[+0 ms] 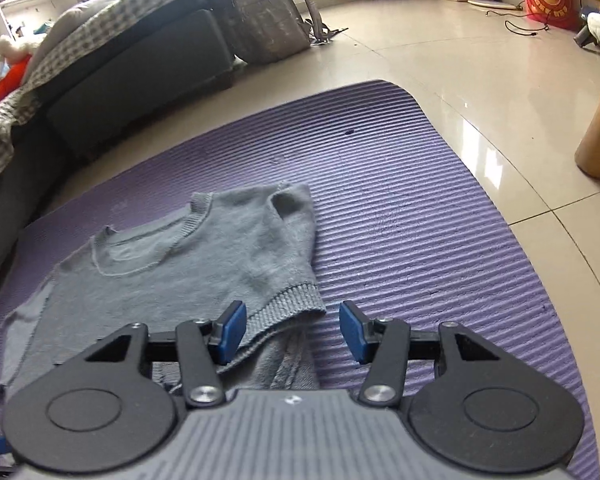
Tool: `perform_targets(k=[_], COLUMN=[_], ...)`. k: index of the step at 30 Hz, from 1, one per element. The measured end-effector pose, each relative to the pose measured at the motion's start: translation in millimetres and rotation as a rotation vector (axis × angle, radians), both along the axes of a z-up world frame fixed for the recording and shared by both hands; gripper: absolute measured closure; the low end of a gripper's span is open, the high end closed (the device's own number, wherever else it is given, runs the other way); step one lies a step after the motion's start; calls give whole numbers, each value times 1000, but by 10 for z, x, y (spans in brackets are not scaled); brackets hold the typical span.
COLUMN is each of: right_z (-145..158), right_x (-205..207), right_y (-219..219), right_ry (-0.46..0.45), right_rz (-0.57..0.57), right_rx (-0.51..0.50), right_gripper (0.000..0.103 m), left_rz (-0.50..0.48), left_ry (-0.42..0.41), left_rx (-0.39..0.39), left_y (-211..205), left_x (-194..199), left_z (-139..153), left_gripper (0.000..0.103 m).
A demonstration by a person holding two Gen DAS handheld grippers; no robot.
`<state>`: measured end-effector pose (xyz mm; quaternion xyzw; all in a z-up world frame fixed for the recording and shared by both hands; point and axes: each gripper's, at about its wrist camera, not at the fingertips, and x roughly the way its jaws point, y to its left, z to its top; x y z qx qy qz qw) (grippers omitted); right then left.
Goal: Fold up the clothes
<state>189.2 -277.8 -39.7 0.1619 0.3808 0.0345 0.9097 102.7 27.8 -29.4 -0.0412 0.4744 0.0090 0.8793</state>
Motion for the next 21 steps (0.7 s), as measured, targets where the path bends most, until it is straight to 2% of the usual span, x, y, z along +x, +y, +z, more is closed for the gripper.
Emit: perform_targets(k=[2,4,5,8,11,14,15,17,19,21], right_z=[-66,-109,-122,-117,-103,-33,20,139,284,393], right_x=[48,80,92,106,118,111,89,47,8,-65], right_y=[36,75,96,204,298,332,326,316,288,228], right_ry=[-1,-10,-15,-66,-89,-64,-59,-46,18,100], right_rz=[-6,-1,4,18,67,126,129,135,113,68], right_rx=[3,20,24,25,53,106,102,44,-83,-135], right_gripper=[63,75,86,91,90,63,63,64,64,62], left_rz=[22,51,60,75,73,60,53,44,16,-9], left_ry=[1,3,6,13,12,13,16,18,4,-7], left_rx=[-5,-15,-20,-35,-45,-56,-63,-71,-85,-123], left_y=[59,142,167,219,222,207,194,174,127,92], left_x=[15,30,35,47,59,88,103,124,138,142], left_z=[16,30,29,16,-5,-45,-67,-86,-78,-49], left_gripper=[21,21,21,20,20,20,20,20,19,12])
